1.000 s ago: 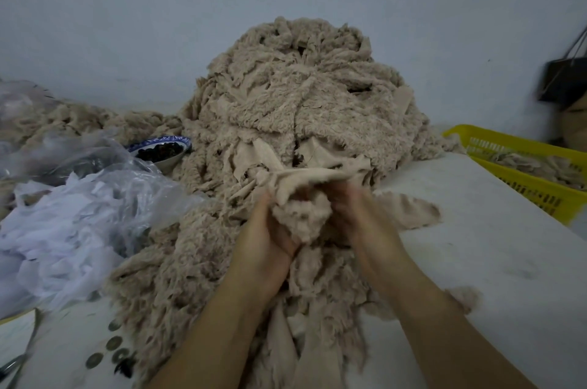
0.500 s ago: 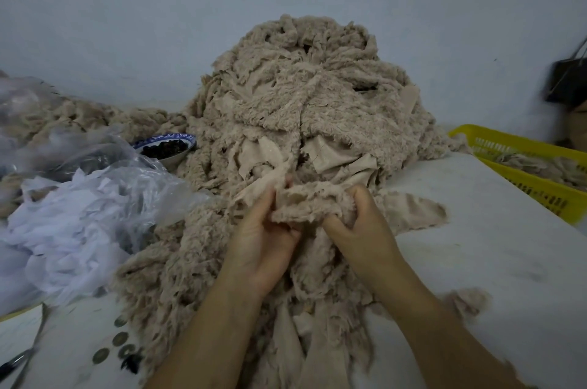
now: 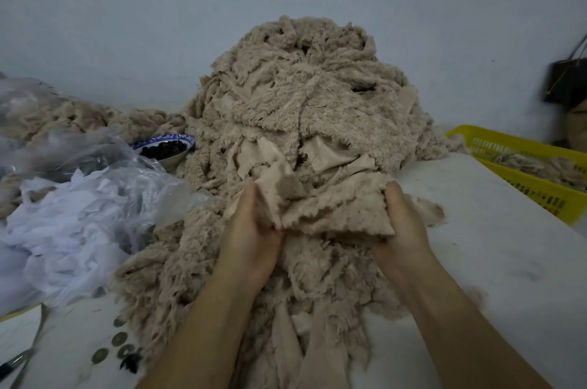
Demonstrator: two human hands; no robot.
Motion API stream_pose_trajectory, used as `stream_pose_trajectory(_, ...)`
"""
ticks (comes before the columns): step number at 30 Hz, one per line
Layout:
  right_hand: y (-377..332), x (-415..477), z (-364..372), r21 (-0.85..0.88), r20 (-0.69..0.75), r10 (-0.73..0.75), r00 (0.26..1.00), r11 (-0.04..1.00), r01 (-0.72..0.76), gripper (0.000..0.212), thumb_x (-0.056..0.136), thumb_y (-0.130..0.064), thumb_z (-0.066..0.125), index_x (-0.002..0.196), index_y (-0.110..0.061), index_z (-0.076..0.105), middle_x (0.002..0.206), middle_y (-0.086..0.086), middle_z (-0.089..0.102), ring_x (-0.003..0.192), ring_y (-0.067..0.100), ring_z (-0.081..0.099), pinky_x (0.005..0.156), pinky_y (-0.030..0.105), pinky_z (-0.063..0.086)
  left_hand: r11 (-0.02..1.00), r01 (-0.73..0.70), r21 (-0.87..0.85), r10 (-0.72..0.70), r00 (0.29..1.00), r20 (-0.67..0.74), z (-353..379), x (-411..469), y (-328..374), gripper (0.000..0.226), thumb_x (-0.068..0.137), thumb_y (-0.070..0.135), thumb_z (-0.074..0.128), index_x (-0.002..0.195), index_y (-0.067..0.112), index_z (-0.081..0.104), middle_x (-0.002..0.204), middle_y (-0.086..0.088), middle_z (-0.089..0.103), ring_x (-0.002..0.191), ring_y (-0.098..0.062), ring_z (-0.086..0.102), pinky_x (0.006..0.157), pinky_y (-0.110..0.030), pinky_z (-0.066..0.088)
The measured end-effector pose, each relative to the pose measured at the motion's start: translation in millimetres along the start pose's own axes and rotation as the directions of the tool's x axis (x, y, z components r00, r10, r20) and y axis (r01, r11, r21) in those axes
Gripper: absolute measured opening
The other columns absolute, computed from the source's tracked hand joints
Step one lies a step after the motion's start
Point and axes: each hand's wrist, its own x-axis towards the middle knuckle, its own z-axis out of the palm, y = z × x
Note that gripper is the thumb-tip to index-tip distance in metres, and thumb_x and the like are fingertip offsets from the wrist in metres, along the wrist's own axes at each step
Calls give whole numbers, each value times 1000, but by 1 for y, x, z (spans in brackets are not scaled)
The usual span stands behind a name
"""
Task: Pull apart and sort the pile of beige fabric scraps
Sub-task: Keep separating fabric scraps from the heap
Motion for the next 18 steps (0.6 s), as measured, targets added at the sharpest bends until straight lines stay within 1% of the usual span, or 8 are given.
stream_pose_trajectory(1,1,1,1,-19,-5,7,1000,1000,-7,41,102,-32,47,80,-17,77,93,7,77,87,21,75,71,37,62,942,2,336,1,1000,-7,4,-3,-1,65,87,74,42,97,19,74,92,6,77,87,-8,73,81,-32,54)
stream_pose_trajectory(3,2,3,2,-96,-43,15,999,995,-19,34,99,-30,50,92,-5,73,100,16,75,94,29,73,82,46,60,562,-2,827,43,999,-26,10,-11,-7,76,53,99,41,58,27,64,57,19,64,57,5,60,57,-21,41)
stream_pose_trajectory(5,3,2,4,-103,-39,23,999,994,-27,35,97,-27,51,103,5,66,105,25,71,99,37,70,91,52,56,399,-41,916,34,999,30,12,-14,-16,58,49,95,59,59,38,66,54,29,58,51,14,52,49,-10,39)
stream_pose_trajectory(7,4,1,3,-110,-6,37,999,993,-38,31,96,-28,54,97,1,66,95,21,70,89,34,69,87,48,55,485,-82,870,85,995,46,9,-13,-23,31,69,70,75,83,42,75,83,28,71,70,20,58,63,-3,47)
stream_pose_trajectory(9,3,-1,1,-79,25,77,997,994,-74,31,93,-33,59,95,-2,64,86,15,69,78,28,68,72,39,59,608,-93,788,110,993,32,5,-10,-21,28,76,57,78,79,30,79,87,10,77,78,-1,70,78,-23,58)
stream_pose_trajectory(12,1,0,-3,71,33,207,978,975,-209,39,91,-36,63,100,2,70,97,19,74,87,30,72,73,35,59,820,-93,565,39,994,106,6,-12,-16,29,74,47,77,79,18,80,89,-3,77,84,-16,74,74,-30,57)
stream_pose_trajectory(14,-2,2,-2,21,-38,199,979,980,-199,27,92,-33,64,83,-9,73,73,9,72,65,21,70,60,27,54,915,-49,401,-20,986,166,9,-13,-12,21,79,34,75,89,17,81,98,-8,77,92,-19,74,74,-27,57)
stream_pose_trajectory(18,-6,3,-2,49,127,176,976,982,-183,51,99,-24,52,51,-23,33,43,-6,22,32,7,17,34,19,13,998,55,42,-62,979,195,6,-10,1,17,83,25,66,72,18,77,76,-2,72,72,-13,71,64,-28,58)
